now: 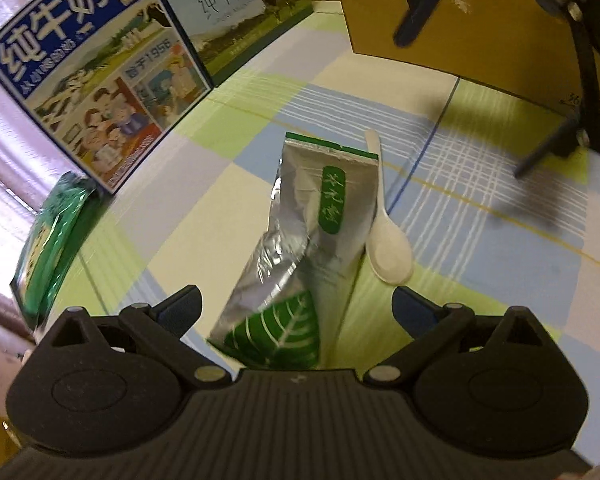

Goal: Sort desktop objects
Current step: 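Grasp the silver foil tea packet with the left gripper, then grasp the white plastic spoon with the right gripper while the left holds the packet, then lift the held foil packet and spoon off the table, then carry the held packet and spoon over the cardboard box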

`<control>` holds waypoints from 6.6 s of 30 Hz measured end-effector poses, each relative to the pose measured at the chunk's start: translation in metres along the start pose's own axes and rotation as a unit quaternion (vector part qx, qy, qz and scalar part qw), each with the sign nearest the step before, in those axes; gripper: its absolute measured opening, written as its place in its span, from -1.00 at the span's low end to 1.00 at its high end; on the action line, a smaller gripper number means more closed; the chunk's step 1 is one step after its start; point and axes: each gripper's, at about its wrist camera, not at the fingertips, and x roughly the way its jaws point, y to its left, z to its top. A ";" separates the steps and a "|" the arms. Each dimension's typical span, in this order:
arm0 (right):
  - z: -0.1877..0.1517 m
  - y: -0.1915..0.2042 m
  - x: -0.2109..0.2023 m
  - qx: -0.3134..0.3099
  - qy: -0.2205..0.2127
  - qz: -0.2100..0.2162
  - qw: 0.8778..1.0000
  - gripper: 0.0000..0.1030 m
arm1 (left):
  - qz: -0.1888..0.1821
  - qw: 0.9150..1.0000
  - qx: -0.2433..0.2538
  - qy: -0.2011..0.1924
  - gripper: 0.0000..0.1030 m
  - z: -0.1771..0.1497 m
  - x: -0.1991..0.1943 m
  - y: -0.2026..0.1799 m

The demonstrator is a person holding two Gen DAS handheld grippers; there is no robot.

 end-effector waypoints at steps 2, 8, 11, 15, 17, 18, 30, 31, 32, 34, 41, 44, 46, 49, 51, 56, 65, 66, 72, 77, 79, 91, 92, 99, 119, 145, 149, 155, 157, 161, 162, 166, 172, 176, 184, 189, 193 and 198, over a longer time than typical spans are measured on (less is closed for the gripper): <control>-0.001 0.001 0.013 -0.021 0.014 0.010 1.000 0.96 | -0.007 1.000 0.013 0.005 0.85 0.005 0.009 0.006; -0.003 -0.001 0.041 -0.059 0.035 0.022 0.997 0.88 | -0.029 0.999 0.039 0.019 0.85 0.018 0.032 0.018; -0.004 -0.007 0.051 -0.059 0.041 0.027 0.997 0.76 | -0.043 0.998 0.041 0.022 0.85 0.023 0.042 0.025; -0.003 -0.015 0.062 -0.059 0.046 0.029 0.997 0.71 | -0.064 0.997 0.040 0.031 0.86 0.026 0.054 0.037; -0.002 -0.018 0.068 -0.060 0.047 0.032 0.997 0.70 | -0.078 0.996 0.038 0.032 0.86 0.027 0.059 0.039; -0.001 -0.019 0.070 -0.062 0.048 0.033 0.996 0.70 | -0.083 0.995 0.038 0.032 0.86 0.027 0.062 0.040; 0.007 -0.031 0.089 -0.063 0.051 0.042 0.996 0.61 | -0.128 0.990 0.001 0.055 0.17 0.025 0.071 0.053; 0.007 -0.031 0.090 -0.062 0.050 0.044 0.996 0.58 | -0.124 0.991 -0.003 0.059 0.10 0.022 0.068 0.056; 0.009 -0.032 0.092 -0.061 0.049 0.047 0.996 0.57 | -0.118 0.991 -0.009 0.063 0.06 0.019 0.066 0.059; 0.011 -0.031 0.094 -0.060 0.044 0.054 0.996 0.47 | -0.109 0.991 -0.016 0.071 0.06 0.010 0.060 0.064; 0.027 -0.028 0.103 -0.064 0.031 0.086 0.994 0.10 | -0.102 0.991 -0.053 0.062 0.08 -0.012 0.046 0.069; 0.031 -0.031 0.105 -0.039 0.036 0.098 0.994 -0.04 | -0.099 0.991 -0.071 0.059 0.12 -0.017 0.045 0.071; 0.030 -0.033 0.104 -0.012 0.040 0.108 0.993 -0.26 | -0.094 0.991 -0.077 0.063 0.13 -0.020 0.045 0.069; 0.025 -0.032 0.099 0.027 0.036 0.109 0.993 -0.36 | -0.079 0.991 -0.086 0.063 0.13 -0.023 0.039 0.063; 0.023 -0.027 0.095 0.043 0.037 0.104 0.993 -0.43 | -0.071 0.990 -0.102 0.067 0.13 -0.024 0.035 0.060; 0.019 -0.008 0.084 0.089 0.046 0.095 0.990 -0.81 | -0.055 0.986 -0.136 0.077 0.00 -0.029 0.024 0.041; -0.019 0.016 0.044 0.347 0.080 0.117 0.927 -0.97 | -0.048 0.977 -0.186 0.090 -0.04 -0.044 -0.010 -0.021; -0.027 0.020 0.039 0.378 0.081 0.120 0.915 -0.97 | -0.048 0.977 -0.188 0.091 -0.04 -0.046 -0.015 -0.032; -0.065 0.061 0.001 0.466 0.055 0.116 0.875 -0.96 | -0.036 0.976 -0.197 0.088 -0.03 -0.055 -0.044 -0.094; -0.080 0.091 -0.022 0.464 0.003 0.065 0.883 -0.76 | 0.014 0.972 -0.225 0.068 0.20 -0.062 -0.056 -0.122; -0.083 0.092 -0.024 0.468 -0.021 0.043 0.882 -0.09 | 0.027 0.968 -0.241 0.058 0.27 -0.063 -0.058 -0.125; -0.076 0.109 -0.007 0.429 -0.074 -0.017 0.900 0.15 | 0.017 0.962 -0.272 0.017 0.53 -0.062 -0.057 -0.110; -0.073 0.110 -0.006 0.423 -0.075 -0.020 0.903 0.15 | 0.017 0.962 -0.271 0.024 0.53 -0.063 -0.055 -0.110; -0.057 0.123 0.007 0.379 -0.087 -0.044 0.920 0.15 | -0.010 0.955 -0.295 0.031 0.39 -0.071 -0.049 -0.102; -0.054 0.120 0.012 0.383 -0.092 -0.070 0.916 -0.26 | -0.016 0.945 -0.327 0.021 0.24 -0.073 -0.047 -0.092; -0.056 0.117 0.011 0.391 -0.092 -0.078 0.913 -0.42 | -0.016 0.951 -0.308 0.032 -0.02 -0.074 -0.051 -0.097; -0.056 0.115 0.004 0.395 -0.106 -0.093 0.908 -0.42 | -0.016 0.948 -0.316 0.025 -0.13 -0.074 -0.054 -0.097; -0.055 0.109 -0.004 0.404 -0.116 -0.100 0.902 -0.42 | -0.014 0.945 -0.327 0.007 -0.16 -0.072 -0.059 -0.094; -0.055 0.106 -0.007 0.407 -0.121 -0.104 0.900 -0.42 | -0.014 0.942 -0.334 -0.003 -0.17 -0.072 -0.062 -0.091; -0.056 0.100 -0.012 0.414 -0.124 -0.111 0.895 -0.42 | -0.014 0.943 -0.333 -0.004 -0.17 -0.070 -0.063 -0.091; -0.056 0.100 -0.012 0.415 -0.124 -0.112 0.894 -0.42 | -0.015 0.944 -0.330 -0.002 -0.17 -0.070 -0.063 -0.092; -0.055 0.101 -0.017 0.417 -0.127 -0.112 0.893 -0.42 | -0.018 0.945 -0.325 -0.010 -0.17 -0.066 -0.066 -0.097; -0.062 0.099 -0.036 0.435 -0.131 -0.122 0.882 -0.42 | -0.025 0.941 -0.336 -0.022 -0.17 -0.065 -0.078 -0.110; -0.067 0.100 -0.060 0.456 -0.142 -0.138 0.867 -0.42 | -0.019 0.933 -0.358 -0.035 -0.17 -0.060 -0.093 -0.118; -0.077 0.119 -0.104 0.464 -0.150 -0.145 0.861 -0.42 | -0.019 0.932 -0.359 -0.039 -0.17 -0.037 -0.126 -0.158; -0.085 0.122 -0.135 0.471 -0.164 -0.161 0.852 -0.42 | -0.017 0.938 -0.343 -0.053 -0.17 -0.015 -0.146 -0.179; -0.092 0.120 -0.157 0.476 -0.174 -0.173 0.844 -0.42 | -0.013 0.943 -0.327 -0.061 -0.17 0.004 -0.159 -0.190; -0.099 0.114 -0.181 0.482 -0.185 -0.189 0.835 -0.42 | -0.013 0.948 -0.309 -0.072 -0.17 0.026 -0.169 -0.203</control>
